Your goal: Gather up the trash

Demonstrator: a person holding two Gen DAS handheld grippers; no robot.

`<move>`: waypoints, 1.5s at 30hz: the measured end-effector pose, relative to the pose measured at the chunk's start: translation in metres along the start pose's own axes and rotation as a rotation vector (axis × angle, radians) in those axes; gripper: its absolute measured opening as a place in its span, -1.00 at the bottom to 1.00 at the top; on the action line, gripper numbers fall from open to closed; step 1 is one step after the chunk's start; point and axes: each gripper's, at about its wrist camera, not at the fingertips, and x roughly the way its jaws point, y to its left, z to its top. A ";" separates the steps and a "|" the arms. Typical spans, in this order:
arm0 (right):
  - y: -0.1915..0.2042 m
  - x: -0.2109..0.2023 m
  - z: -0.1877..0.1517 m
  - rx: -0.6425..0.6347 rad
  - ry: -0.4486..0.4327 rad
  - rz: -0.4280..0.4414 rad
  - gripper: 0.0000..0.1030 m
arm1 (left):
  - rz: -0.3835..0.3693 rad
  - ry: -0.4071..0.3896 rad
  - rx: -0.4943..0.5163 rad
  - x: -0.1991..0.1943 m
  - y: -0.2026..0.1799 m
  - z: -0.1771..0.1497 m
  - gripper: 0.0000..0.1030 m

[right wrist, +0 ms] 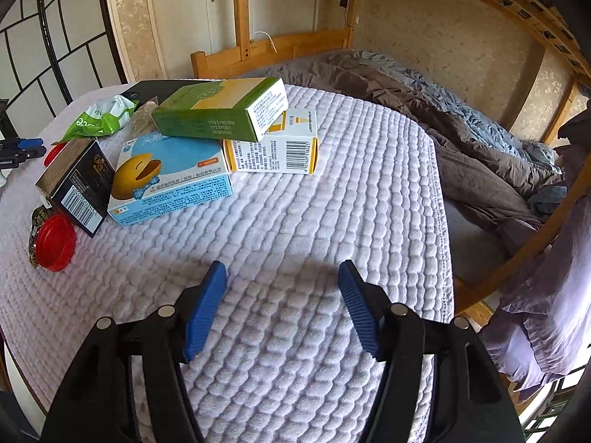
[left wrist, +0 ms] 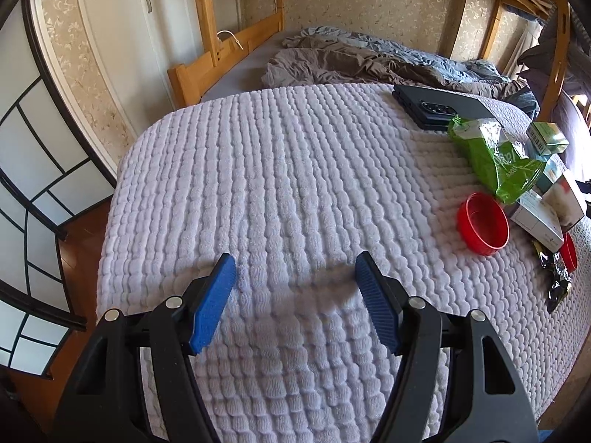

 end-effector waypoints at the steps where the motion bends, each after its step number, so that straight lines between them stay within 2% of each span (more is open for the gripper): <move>1: -0.001 0.000 -0.001 0.001 -0.007 0.007 0.25 | 0.000 -0.005 -0.002 0.000 0.000 0.000 0.34; 10: -0.005 0.002 -0.005 -0.009 -0.035 0.023 0.46 | -0.007 -0.038 0.037 0.000 -0.003 -0.005 0.63; 11: -0.004 0.002 -0.005 -0.009 -0.033 0.026 0.47 | -0.008 -0.035 0.038 0.000 -0.002 -0.006 0.68; 13: -0.005 0.003 -0.005 -0.008 -0.032 0.032 0.53 | -0.006 -0.014 0.029 0.002 0.000 -0.008 0.97; 17: -0.002 0.005 -0.005 -0.019 -0.022 0.035 0.71 | -0.005 -0.011 0.021 0.002 0.002 -0.010 0.98; 19: 0.001 0.007 -0.005 -0.027 -0.012 0.047 0.91 | 0.001 -0.013 0.016 0.002 0.002 -0.011 0.98; 45: 0.004 0.007 -0.007 -0.017 -0.008 0.035 0.92 | 0.028 -0.025 -0.033 -0.002 0.002 -0.016 0.98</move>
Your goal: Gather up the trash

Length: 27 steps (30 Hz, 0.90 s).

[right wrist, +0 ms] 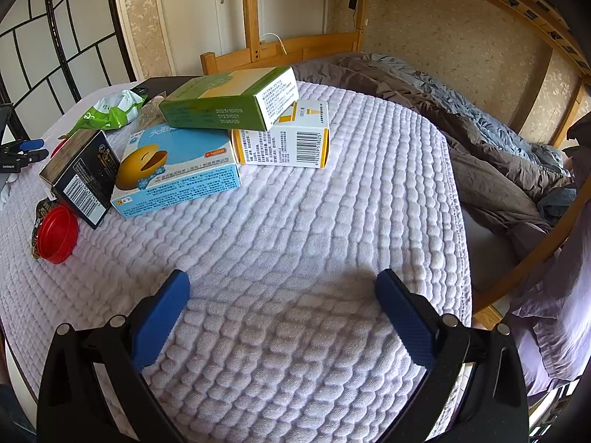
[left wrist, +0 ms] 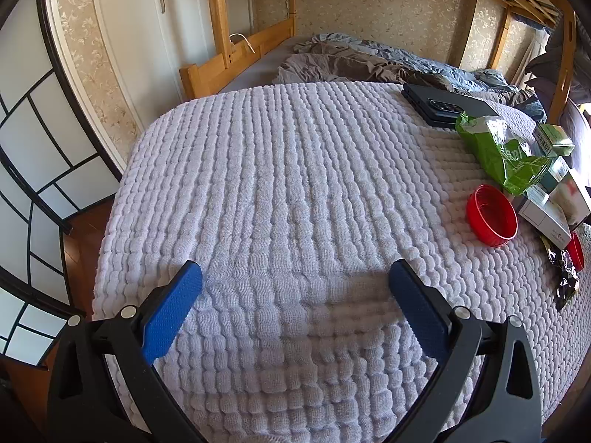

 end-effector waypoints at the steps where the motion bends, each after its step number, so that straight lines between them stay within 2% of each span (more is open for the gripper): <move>1: 0.000 0.000 0.000 0.000 0.000 0.000 0.92 | 0.000 0.000 0.000 0.000 0.000 0.000 0.98; 27: 0.001 -0.001 0.000 0.037 0.000 -0.029 0.93 | 0.007 0.001 -0.016 0.002 0.000 0.003 0.98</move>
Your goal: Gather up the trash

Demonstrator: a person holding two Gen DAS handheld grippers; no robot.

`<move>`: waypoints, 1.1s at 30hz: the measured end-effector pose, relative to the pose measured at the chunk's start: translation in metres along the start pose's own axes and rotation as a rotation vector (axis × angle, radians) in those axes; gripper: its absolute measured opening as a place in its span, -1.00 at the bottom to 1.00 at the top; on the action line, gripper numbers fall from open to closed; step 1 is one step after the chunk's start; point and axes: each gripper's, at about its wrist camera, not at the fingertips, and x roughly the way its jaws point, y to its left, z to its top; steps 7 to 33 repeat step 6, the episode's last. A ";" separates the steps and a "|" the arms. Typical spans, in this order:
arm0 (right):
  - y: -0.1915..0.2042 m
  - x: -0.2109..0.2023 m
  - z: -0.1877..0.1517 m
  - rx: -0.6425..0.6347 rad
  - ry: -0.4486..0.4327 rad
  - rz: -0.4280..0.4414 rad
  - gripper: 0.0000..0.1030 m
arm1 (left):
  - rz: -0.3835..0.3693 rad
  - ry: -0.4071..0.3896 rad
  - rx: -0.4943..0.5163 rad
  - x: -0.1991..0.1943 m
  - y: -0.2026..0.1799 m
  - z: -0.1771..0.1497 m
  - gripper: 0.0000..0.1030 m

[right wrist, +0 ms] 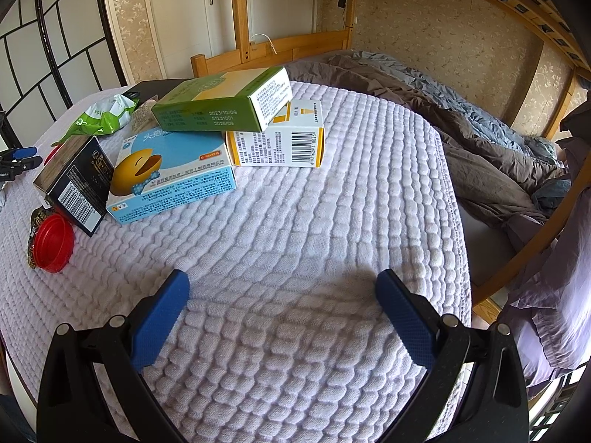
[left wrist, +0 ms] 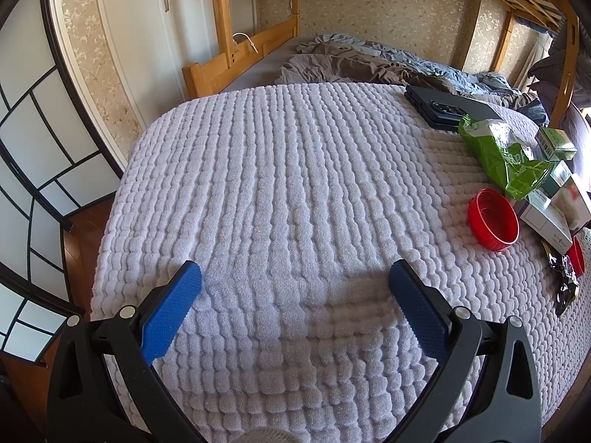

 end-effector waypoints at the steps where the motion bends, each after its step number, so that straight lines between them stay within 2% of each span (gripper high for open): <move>1: 0.000 0.000 0.000 0.000 0.000 0.000 0.93 | 0.002 0.000 -0.003 0.000 0.000 0.000 0.98; 33: 0.000 0.000 0.000 0.000 0.000 0.000 0.93 | 0.006 0.000 -0.007 0.001 0.000 0.001 0.98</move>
